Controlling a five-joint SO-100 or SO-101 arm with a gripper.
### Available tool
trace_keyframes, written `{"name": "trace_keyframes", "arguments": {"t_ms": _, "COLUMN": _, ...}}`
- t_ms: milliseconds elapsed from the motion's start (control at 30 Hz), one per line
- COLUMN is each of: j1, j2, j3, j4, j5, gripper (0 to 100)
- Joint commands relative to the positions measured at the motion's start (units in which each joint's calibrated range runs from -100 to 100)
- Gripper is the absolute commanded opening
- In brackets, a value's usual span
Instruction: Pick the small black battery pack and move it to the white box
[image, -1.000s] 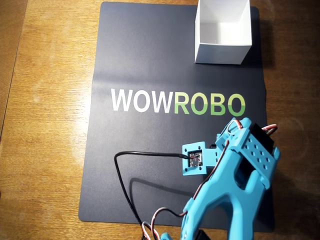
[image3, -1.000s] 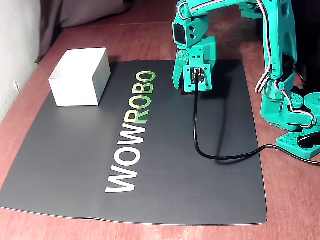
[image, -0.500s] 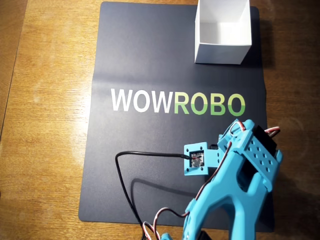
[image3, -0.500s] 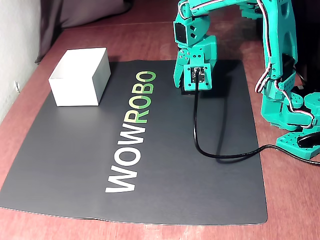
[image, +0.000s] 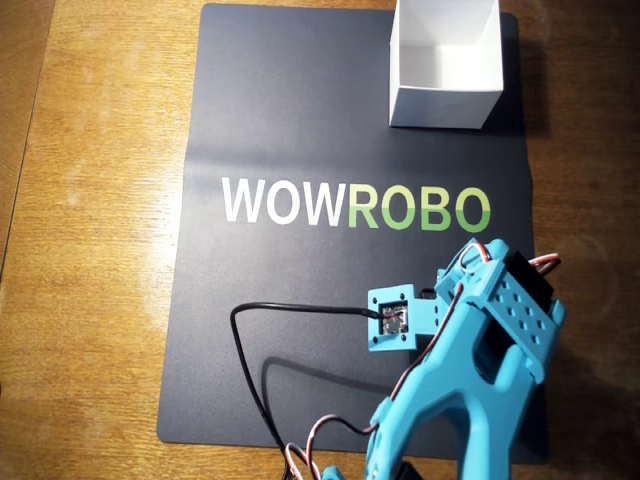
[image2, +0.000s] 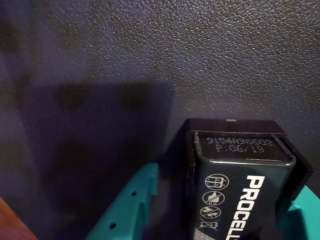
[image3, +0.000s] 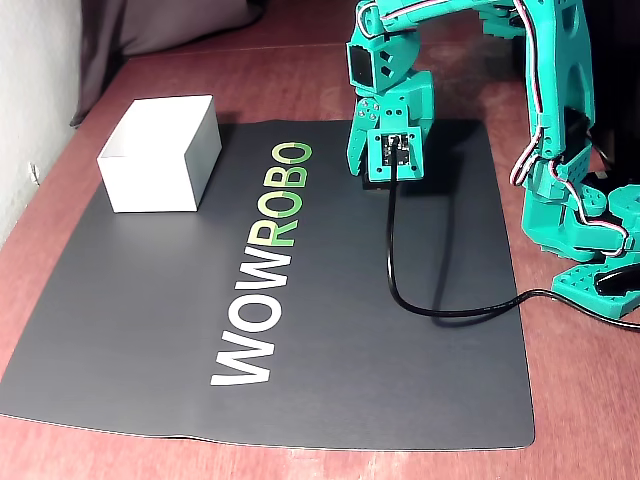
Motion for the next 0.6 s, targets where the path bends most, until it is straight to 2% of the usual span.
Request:
{"name": "trace_keyframes", "arguments": {"t_ms": 0, "j1": 0.3, "j2": -0.6, "j3": -0.5, "j4": 0.4, "j5": -0.2, "gripper": 24}}
{"name": "trace_keyframes", "arguments": {"t_ms": 200, "j1": 0.7, "j2": -0.6, "j3": -0.4, "j4": 0.7, "j5": -0.1, "gripper": 23}}
{"name": "trace_keyframes", "arguments": {"t_ms": 333, "j1": 0.4, "j2": -0.6, "j3": -0.4, "j4": 0.7, "j5": -0.1, "gripper": 12}}
{"name": "trace_keyframes", "arguments": {"t_ms": 567, "j1": 1.2, "j2": -0.6, "j3": 0.0, "j4": 0.7, "j5": -0.1, "gripper": 13}}
